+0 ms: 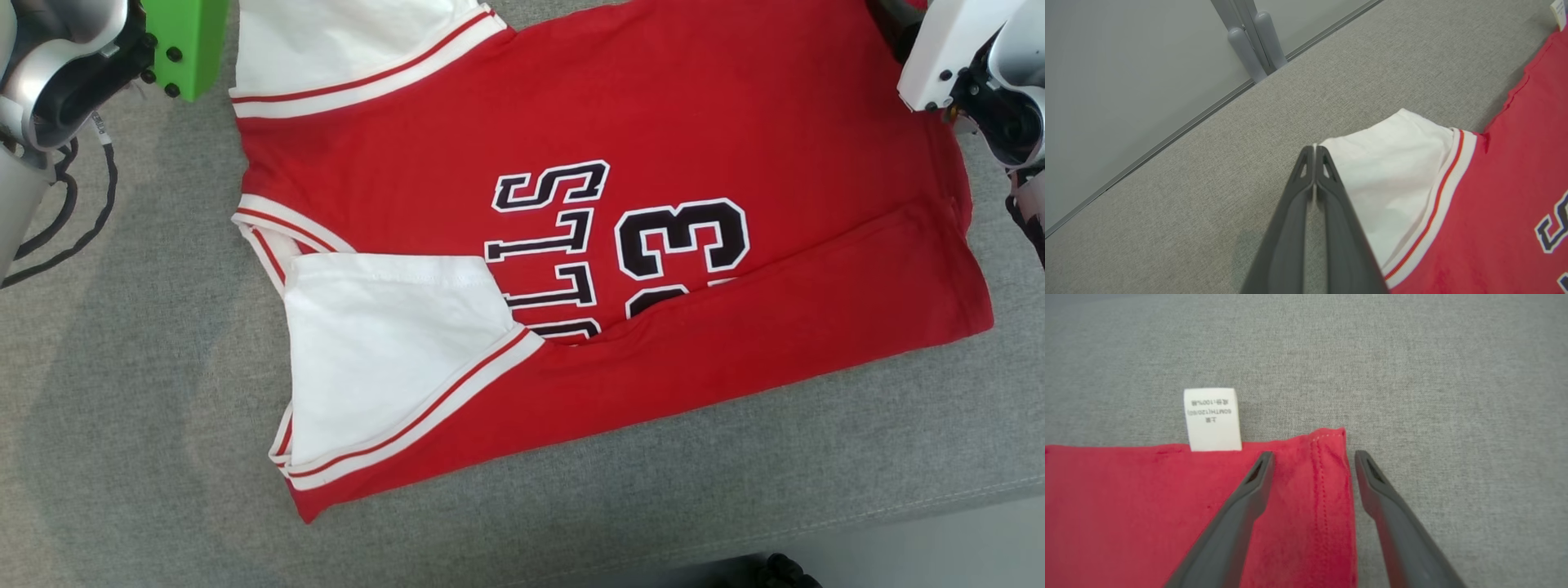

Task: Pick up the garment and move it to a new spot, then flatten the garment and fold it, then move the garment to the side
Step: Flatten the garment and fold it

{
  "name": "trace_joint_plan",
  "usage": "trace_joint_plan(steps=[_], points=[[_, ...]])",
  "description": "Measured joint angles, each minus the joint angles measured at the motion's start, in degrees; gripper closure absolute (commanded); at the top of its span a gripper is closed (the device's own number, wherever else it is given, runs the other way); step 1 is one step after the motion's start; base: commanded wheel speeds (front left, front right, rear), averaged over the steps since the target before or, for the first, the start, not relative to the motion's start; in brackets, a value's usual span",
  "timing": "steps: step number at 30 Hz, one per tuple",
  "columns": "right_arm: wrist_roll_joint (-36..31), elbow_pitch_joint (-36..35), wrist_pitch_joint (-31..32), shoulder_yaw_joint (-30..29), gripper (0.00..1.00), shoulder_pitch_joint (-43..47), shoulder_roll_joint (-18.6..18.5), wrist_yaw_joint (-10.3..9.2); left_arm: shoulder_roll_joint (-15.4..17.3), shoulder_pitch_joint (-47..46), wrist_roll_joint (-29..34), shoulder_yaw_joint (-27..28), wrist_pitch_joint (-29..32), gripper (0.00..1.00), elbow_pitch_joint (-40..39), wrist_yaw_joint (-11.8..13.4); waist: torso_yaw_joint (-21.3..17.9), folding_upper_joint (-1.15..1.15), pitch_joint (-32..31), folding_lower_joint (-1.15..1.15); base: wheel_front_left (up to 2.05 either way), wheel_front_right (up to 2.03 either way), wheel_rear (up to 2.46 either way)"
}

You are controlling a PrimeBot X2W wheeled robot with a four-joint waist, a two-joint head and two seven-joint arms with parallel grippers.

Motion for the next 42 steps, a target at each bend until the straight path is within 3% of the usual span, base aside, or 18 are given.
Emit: trace_joint_plan(steps=[6, 10, 11, 12, 15, 20, 21, 23, 31, 42], points=[[-0.27, 2.00, 0.57, 0.98, 0.01, -2.32, 0.53, 0.00, 0.35, 0.07, -0.41, -0.24, 0.18, 1.00, -0.86, 0.00, 0.29, 0.00, 0.30, 0.00, 0.00, 0.00, 0.00], [0.31, 2.60, 0.73, 1.71, 0.20, -3.08, 0.74, 0.00, 0.42, 0.12, -0.42, -0.29, 0.18, 1.00, -1.18, 0.01, 0.45, 0.00, 0.46, 0.00, 0.00, 0.00, 0.00], [0.65, 2.68, 0.67, 1.81, 0.32, -3.21, 0.82, 0.00, 0.42, 0.12, -0.42, -0.30, 0.16, 1.00, -1.23, 0.04, 0.51, 0.00, 0.53, 0.00, 0.00, 0.00, 0.00], [0.87, 2.77, 0.66, 2.03, 0.34, -3.33, 0.89, 0.00, 0.43, 0.12, -0.43, -0.30, 0.16, 1.00, -1.25, 0.04, 0.56, 0.00, 0.58, 0.00, 0.00, 0.00, 0.00], [0.99, 2.83, 0.58, 2.77, 0.51, -3.97, 0.87, 0.00, 0.49, 0.14, -0.49, -0.33, 0.15, 1.00, -1.27, 0.05, 0.67, 0.00, 0.73, 0.00, 0.00, 0.00, 0.00], [1.10, 3.11, 0.46, 3.58, 0.58, -4.78, 0.52, 0.00, 0.57, 0.18, -0.57, -0.48, 0.09, 1.00, -1.29, 0.05, 0.91, 0.00, 0.81, 0.00, 0.00, 0.00, 0.00], [1.08, 3.15, 0.44, 3.81, 0.78, -4.97, 0.37, 0.00, 0.58, 0.20, -0.57, -0.52, 0.08, 1.00, -1.29, 0.05, 0.95, 0.00, 0.79, 0.00, 0.00, 0.00, 0.00], [0.82, 3.14, 0.68, 4.49, 1.00, -5.16, 0.29, 0.00, 0.66, 0.29, -0.63, -0.57, -0.07, 1.00, -1.26, 0.05, 0.99, 0.00, 0.71, 0.00, 0.00, 0.00, 0.00], [0.47, 2.04, -1.09, 4.70, 1.00, -4.83, -0.96, 0.00, 1.10, 0.43, -0.94, -0.58, -2.05, 1.00, -1.66, 0.05, 1.11, 0.00, 0.27, 0.00, 0.00, 0.00, 0.00], [0.93, -1.44, -5.16, 2.71, 1.00, -1.14, -2.85, 0.00, 2.76, 1.43, -1.44, 0.63, -9.43, 1.00, -3.10, 0.00, 1.33, 0.00, -2.14, 0.00, 0.00, 0.00, 0.00]])
